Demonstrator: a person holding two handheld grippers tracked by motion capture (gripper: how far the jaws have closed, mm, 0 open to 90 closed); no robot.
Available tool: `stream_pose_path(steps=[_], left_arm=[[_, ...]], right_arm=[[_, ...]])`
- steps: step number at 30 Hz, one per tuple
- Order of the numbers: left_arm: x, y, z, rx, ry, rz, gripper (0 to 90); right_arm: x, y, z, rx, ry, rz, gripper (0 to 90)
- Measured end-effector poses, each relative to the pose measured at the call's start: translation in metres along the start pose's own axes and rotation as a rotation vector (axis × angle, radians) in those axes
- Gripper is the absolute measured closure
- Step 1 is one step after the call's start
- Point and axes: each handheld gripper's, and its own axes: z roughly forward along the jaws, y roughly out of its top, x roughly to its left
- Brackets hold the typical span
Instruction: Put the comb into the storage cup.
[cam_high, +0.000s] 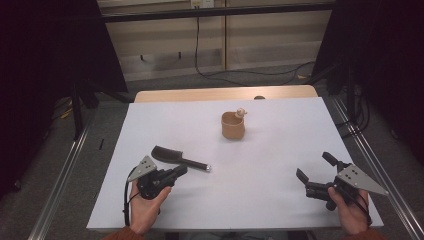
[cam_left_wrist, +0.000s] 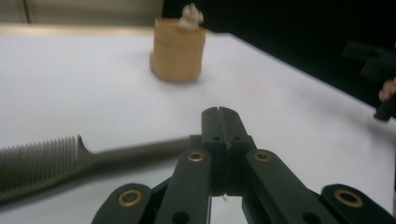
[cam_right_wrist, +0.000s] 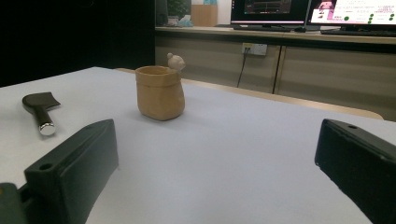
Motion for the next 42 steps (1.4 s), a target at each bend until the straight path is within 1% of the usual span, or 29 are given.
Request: stream_pose_path(steps=[1, 2, 4, 5, 6, 7, 8, 10, 12, 14, 15, 17, 19, 21, 24, 26, 29, 30, 35, 37, 38, 40, 42], left_arm=[[0.000, 0.000, 0.000, 0.000, 0.000, 0.000, 90.0], [0.003, 0.001, 0.005, 0.044, -0.010, -0.011, 90.0], [0.006, 0.003, 0.009, 0.093, -0.007, -0.009, 90.0], [0.008, 0.004, 0.011, 0.113, -0.007, -0.003, 90.0], [0.009, 0.005, 0.013, 0.128, -0.009, -0.007, 90.0], [0.011, 0.007, 0.015, 0.152, -0.008, 0.002, 90.0], [0.012, 0.009, 0.016, 0.168, -0.003, 0.020, 90.0], [0.013, 0.012, 0.019, 0.205, -0.016, 0.027, 90.0], [0.012, 0.015, 0.022, 0.244, -0.010, 0.059, 90.0], [0.011, 0.017, 0.026, 0.272, -0.025, 0.072, 90.0], [0.011, 0.018, 0.028, 0.291, -0.020, 0.089, 90.0], [0.011, 0.019, 0.032, 0.308, -0.030, 0.108, 90.0], [0.012, 0.020, 0.037, 0.351, -0.016, 0.141, 90.0], [0.011, 0.021, 0.041, 0.383, -0.019, 0.178, 90.0], [0.009, 0.024, 0.048, 0.419, 0.005, 0.227, 90.0], [0.009, 0.024, 0.052, 0.430, -0.001, 0.232, 90.0], [0.009, 0.024, 0.056, 0.437, 0.010, 0.240, 90.0], [0.009, 0.023, 0.059, 0.444, 0.022, 0.233, 90.0], [0.013, 0.017, 0.067, 0.454, 0.032, 0.215, 90.0], [0.012, 0.016, 0.068, 0.459, 0.033, 0.219, 90.0], [0.012, 0.016, 0.069, 0.457, 0.028, 0.218, 90.0], [0.012, 0.016, 0.071, 0.453, 0.033, 0.225, 90.0], [0.013, 0.015, 0.071, 0.461, 0.032, 0.217, 90.0]], right_arm=[[0.000, 0.000, 0.000, -0.002, 0.003, -0.001, 0.0], [0.000, 0.000, 0.000, -0.001, 0.008, -0.003, 0.0], [0.001, 0.000, 0.000, -0.001, 0.010, -0.005, 0.0], [0.001, 0.000, 0.000, 0.000, 0.012, -0.004, 0.0], [0.001, 0.000, 0.001, 0.000, 0.012, -0.005, 0.0], [0.001, 0.000, 0.001, -0.001, 0.013, -0.002, 0.0], [0.001, 0.000, 0.001, 0.000, 0.013, -0.002, 0.0], [0.001, 0.000, 0.001, 0.000, 0.015, -0.002, 0.0], [0.001, 0.000, 0.001, 0.000, 0.016, -0.003, 0.0], [0.001, 0.000, 0.001, 0.001, 0.017, -0.003, 0.0], [0.001, 0.000, 0.001, 0.001, 0.017, -0.002, 0.0], [0.001, 0.000, 0.001, 0.001, 0.018, -0.003, 0.0], [0.001, 0.000, 0.001, 0.002, 0.015, -0.006, 0.0], [0.001, 0.000, 0.001, 0.000, 0.013, -0.002, 0.0], [0.001, 0.000, 0.001, -0.001, 0.015, -0.005, 0.0], [0.001, 0.000, 0.002, 0.002, 0.016, -0.008, 0.0], [0.002, 0.000, 0.002, 0.002, 0.021, -0.009, 0.0], [0.002, 0.000, 0.002, 0.004, 0.022, -0.012, 0.0], [0.001, 0.000, 0.002, 0.002, 0.018, -0.008, 0.0], [0.001, 0.000, 0.001, 0.004, 0.018, -0.012, 0.0], [0.001, 0.000, 0.001, 0.003, 0.016, -0.007, 0.0], [0.002, 0.000, 0.001, 0.000, 0.017, -0.009, 0.0], [0.002, 0.000, 0.000, 0.002, 0.020, -0.008, 0.0]])
